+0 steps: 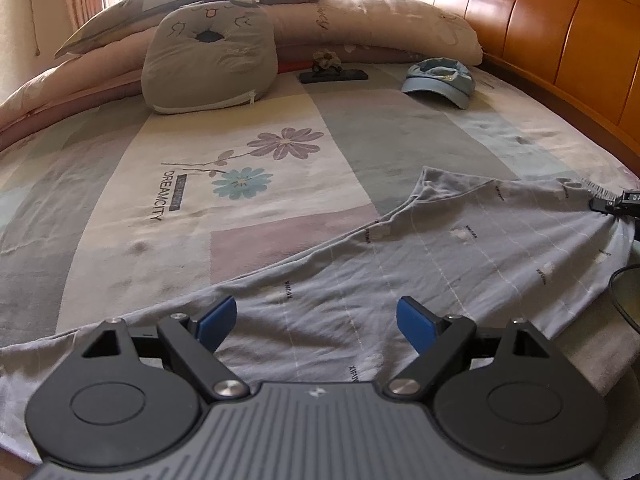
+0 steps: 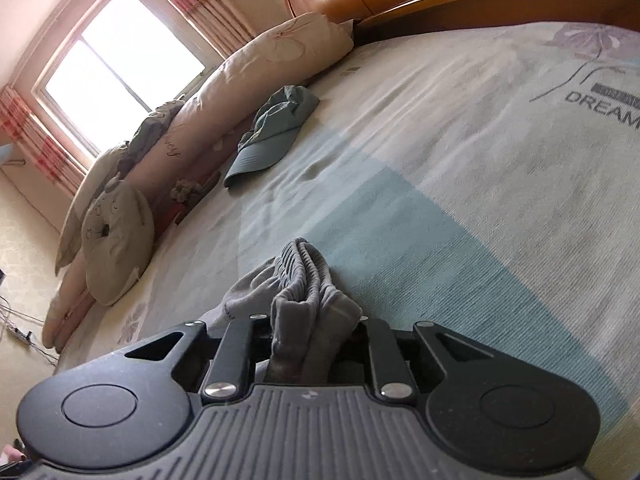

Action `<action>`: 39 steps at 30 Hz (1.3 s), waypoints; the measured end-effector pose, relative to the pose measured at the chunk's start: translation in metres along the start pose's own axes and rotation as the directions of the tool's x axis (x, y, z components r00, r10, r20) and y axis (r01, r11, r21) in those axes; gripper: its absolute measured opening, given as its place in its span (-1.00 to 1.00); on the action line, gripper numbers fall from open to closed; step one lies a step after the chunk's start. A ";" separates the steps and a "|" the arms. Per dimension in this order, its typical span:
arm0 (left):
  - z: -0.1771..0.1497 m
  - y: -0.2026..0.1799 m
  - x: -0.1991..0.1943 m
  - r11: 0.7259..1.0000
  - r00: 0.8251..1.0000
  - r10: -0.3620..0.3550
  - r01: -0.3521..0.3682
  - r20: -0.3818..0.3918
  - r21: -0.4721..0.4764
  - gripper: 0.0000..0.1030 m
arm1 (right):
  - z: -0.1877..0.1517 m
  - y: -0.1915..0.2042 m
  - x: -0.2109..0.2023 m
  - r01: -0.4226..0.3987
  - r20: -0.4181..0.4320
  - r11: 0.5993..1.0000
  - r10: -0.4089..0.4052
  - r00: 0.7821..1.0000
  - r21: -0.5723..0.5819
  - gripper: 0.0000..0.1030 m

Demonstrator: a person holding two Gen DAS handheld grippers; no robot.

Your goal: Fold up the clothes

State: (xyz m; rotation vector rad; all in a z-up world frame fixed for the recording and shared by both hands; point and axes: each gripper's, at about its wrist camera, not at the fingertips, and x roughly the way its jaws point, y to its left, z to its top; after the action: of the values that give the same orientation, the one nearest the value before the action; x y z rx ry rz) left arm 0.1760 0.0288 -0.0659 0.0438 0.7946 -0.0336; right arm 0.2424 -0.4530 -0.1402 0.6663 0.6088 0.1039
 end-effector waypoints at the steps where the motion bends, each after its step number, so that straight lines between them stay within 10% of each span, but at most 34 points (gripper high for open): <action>1: 0.000 0.000 0.000 1.000 1.000 0.003 -0.003 0.000 0.000 0.69 | 0.000 0.000 0.000 0.005 0.001 1.000 -0.005 1.000 -0.003 -0.62; 7: -0.001 0.002 0.002 1.000 1.000 -0.003 0.003 -0.003 -0.003 0.69 | -0.003 -0.011 0.001 -0.018 -0.030 0.999 0.019 0.999 0.046 -0.55; 12: -0.002 0.000 0.003 1.000 1.000 -0.010 0.010 -0.004 -0.001 0.69 | -0.007 -0.021 -0.009 -0.124 -0.042 0.983 0.131 0.990 0.136 0.13; 17: -0.003 0.000 0.005 1.000 1.000 -0.014 0.014 -0.008 -0.004 0.69 | -0.026 -0.003 -0.023 -0.155 -0.104 0.988 0.157 0.982 0.027 0.31; 19: -0.003 -0.001 0.005 1.000 1.000 -0.017 0.017 -0.008 -0.001 0.69 | -0.035 0.005 -0.029 -0.134 -0.104 0.990 0.129 0.986 -0.040 0.26; 22: -0.003 -0.003 0.003 1.000 1.000 -0.018 0.018 -0.006 0.006 0.69 | -0.037 0.007 -0.034 -0.078 -0.094 0.994 0.070 0.993 -0.083 -0.83; 26: -0.001 -0.002 0.000 1.000 1.000 -0.010 0.010 0.000 0.010 0.69 | -0.031 -0.001 -0.041 -0.020 -0.094 0.997 0.012 0.996 -0.077 -0.85; 39: 0.001 0.000 0.012 0.999 0.999 -0.040 0.040 -0.010 0.006 0.69 | -0.009 0.053 -0.076 0.071 -0.012 0.962 -0.077 0.997 -0.263 0.07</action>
State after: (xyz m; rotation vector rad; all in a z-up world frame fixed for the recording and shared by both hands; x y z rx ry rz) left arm 0.1848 0.0283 -0.0738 0.0343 0.8056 -0.0742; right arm 0.1804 -0.4276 -0.0760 0.3849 0.6272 0.1198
